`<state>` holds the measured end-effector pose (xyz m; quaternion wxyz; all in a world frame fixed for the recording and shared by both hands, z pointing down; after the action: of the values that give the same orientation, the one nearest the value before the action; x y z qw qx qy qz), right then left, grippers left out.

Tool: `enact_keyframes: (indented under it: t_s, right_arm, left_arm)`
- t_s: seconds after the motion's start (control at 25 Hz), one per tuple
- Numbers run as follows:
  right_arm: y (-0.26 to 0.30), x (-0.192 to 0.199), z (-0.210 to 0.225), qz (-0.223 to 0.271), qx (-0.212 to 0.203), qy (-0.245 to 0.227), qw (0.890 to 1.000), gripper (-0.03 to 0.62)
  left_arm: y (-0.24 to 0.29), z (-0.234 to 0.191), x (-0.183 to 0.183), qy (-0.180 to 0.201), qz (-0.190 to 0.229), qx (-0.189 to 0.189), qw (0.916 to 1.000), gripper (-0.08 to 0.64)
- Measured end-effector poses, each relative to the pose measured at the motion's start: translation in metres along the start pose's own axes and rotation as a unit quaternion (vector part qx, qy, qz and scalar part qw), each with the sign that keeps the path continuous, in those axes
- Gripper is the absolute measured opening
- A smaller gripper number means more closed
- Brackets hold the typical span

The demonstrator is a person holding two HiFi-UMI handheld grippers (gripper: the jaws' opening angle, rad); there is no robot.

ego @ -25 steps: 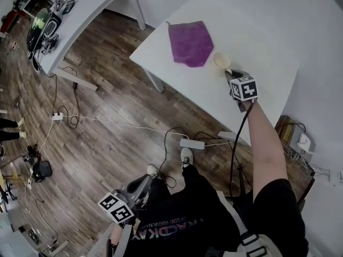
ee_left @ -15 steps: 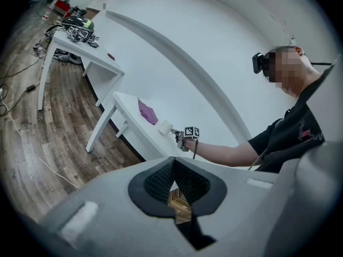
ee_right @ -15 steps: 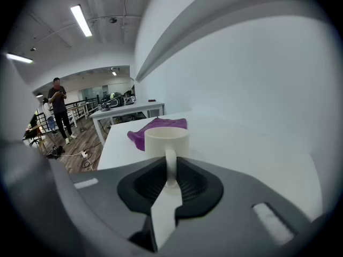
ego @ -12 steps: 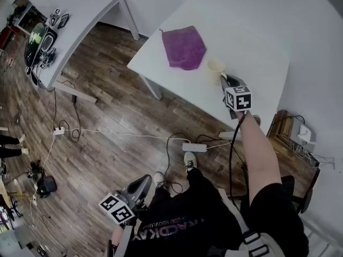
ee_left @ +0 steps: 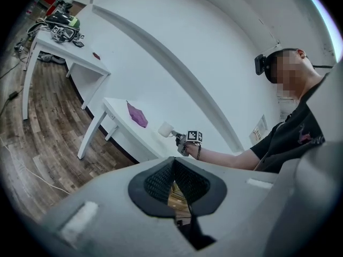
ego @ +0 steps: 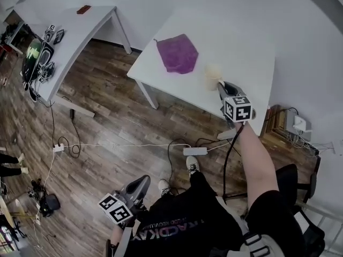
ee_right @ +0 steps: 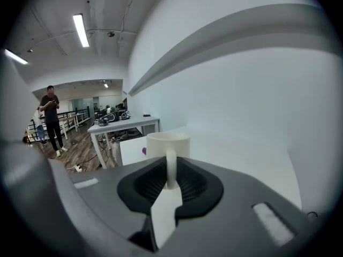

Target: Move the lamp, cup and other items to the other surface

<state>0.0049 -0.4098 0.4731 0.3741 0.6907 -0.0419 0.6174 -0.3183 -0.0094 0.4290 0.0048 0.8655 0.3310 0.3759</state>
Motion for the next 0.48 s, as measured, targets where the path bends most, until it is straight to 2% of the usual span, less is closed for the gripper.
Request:
enact_keyframes:
  t_s: [0.48]
  right_arm:
    - [-0.089,-0.013,-0.041,0.070,0.038,0.030,0.996,0.054]
  left_arm:
    - [-0.027,-0.007,-0.014,0.037,-0.012,0.058,0.9976,0.002]
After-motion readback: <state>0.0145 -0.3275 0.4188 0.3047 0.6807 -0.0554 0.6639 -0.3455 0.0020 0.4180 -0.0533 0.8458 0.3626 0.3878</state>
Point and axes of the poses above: the fingertips, and each gripper's own axes: y forward along the fingers, z to its right, x out of its underside, the point moved 9 cm from there along -y, backward along the fingers, and after that the axes turned 1 degree about y, right-handed, at the moved point
